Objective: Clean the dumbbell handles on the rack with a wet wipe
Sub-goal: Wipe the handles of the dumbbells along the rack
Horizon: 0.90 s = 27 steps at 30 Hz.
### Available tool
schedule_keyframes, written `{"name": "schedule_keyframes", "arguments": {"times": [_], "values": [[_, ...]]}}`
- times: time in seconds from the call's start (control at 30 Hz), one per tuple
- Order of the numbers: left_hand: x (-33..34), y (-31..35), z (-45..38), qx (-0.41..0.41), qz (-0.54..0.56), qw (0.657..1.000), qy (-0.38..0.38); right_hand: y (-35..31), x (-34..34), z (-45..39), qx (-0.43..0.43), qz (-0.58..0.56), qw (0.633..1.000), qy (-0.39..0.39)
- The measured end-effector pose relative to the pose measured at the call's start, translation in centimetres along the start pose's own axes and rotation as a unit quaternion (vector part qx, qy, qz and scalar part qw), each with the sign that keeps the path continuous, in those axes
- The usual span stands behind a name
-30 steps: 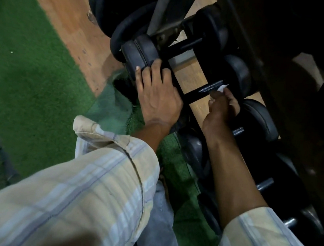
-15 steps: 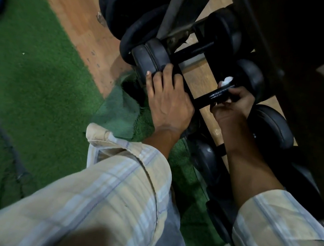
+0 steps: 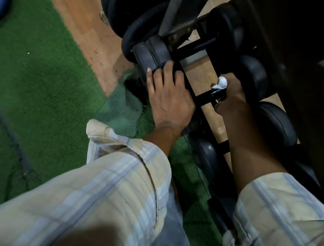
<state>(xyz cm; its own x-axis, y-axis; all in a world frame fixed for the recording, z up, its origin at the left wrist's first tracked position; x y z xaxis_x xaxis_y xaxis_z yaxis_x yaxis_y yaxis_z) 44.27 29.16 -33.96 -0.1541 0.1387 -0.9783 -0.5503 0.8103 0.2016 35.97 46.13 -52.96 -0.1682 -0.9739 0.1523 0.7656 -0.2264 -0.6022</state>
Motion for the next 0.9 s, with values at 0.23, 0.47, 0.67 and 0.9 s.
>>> {"name": "schedule_keyframes", "arguments": {"times": [0.23, 0.47, 0.67, 0.9], "values": [[-0.1, 0.1, 0.0, 0.000, -0.012, 1.000, -0.001, -0.5, 3.8, 8.6, 0.044, 0.129, 0.990, 0.027], [-0.1, 0.2, 0.1, 0.000, -0.018, 1.000, -0.001, -0.9, 3.5, 9.8, 0.023, 0.223, 0.974, 0.031], [0.0, 0.1, 0.1, 0.002, -0.023, 1.000, -0.005, -0.5, 0.6, 9.6, 0.006, 0.247, 0.964, 0.098], [-0.1, 0.1, 0.0, 0.002, -0.020, 1.000, -0.004, 1.5, 0.1, 8.8, 0.022, 0.172, 0.980, 0.095]]}}
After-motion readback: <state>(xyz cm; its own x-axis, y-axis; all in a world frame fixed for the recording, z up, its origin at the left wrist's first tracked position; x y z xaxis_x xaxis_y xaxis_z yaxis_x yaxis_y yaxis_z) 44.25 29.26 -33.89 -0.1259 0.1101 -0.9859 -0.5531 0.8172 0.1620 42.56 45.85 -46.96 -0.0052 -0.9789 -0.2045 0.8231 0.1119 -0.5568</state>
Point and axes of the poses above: each hand's wrist, its own z-axis away from the middle knuckle, its own x-axis out of the palm, y = z × x, the point moved 7 cm from there along -z, towards the middle knuckle, and after that the axes turned 6 degrees about -x, right-handed, at the moved point
